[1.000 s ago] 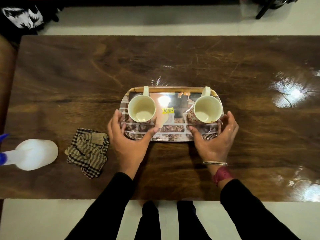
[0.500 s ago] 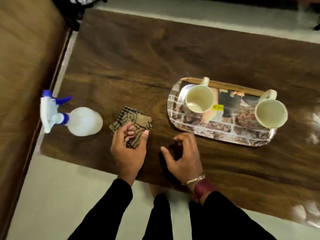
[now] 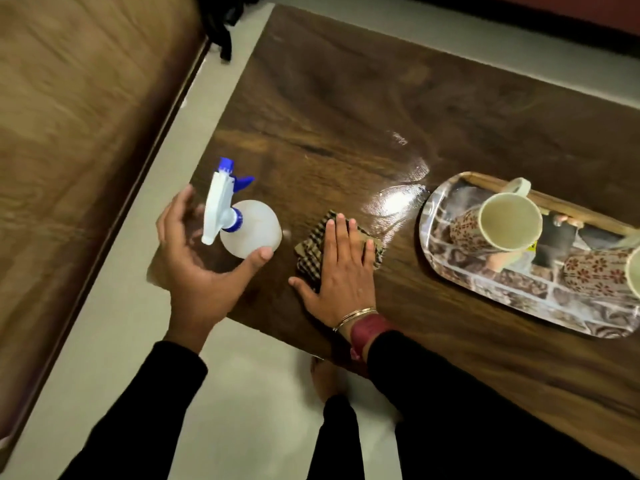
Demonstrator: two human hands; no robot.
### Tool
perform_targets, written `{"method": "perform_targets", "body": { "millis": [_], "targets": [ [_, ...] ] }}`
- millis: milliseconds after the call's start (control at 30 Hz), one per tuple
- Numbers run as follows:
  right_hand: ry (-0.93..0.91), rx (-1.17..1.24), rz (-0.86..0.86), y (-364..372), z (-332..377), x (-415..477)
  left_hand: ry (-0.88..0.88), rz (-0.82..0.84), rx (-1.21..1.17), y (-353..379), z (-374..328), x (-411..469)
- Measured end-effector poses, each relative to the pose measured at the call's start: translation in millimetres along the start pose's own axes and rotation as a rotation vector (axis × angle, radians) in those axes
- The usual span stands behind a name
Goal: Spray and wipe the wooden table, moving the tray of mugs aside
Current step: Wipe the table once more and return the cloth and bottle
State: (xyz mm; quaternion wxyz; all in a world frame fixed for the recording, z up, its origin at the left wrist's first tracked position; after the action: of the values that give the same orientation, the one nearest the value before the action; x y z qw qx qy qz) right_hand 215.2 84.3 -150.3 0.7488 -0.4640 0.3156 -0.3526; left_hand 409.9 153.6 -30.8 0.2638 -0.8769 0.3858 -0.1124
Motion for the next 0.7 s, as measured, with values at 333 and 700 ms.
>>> {"method": "perform_targets", "body": {
  "millis": [333,700],
  "targets": [
    [0.167,0.526,-0.144,-12,-19,5,0.066,0.015,0.151,36,-44,43],
    [0.944,2.288,-0.079,-37,-48,-26,-0.222,-0.033,-0.118,29,-36,-23]
  ]
}}
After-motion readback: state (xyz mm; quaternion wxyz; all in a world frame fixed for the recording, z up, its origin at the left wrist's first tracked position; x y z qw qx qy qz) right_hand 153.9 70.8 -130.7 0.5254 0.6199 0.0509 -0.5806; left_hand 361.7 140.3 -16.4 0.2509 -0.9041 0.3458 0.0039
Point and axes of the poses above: each hand's wrist, its own x-axis towards the middle knuckle, its own y-axis out of the palm, z = x × y, the point moved 9 cm from there along x, towards the middle knuckle, and after that the axes turned 5 degrees about -y, right-handed, at the moved point
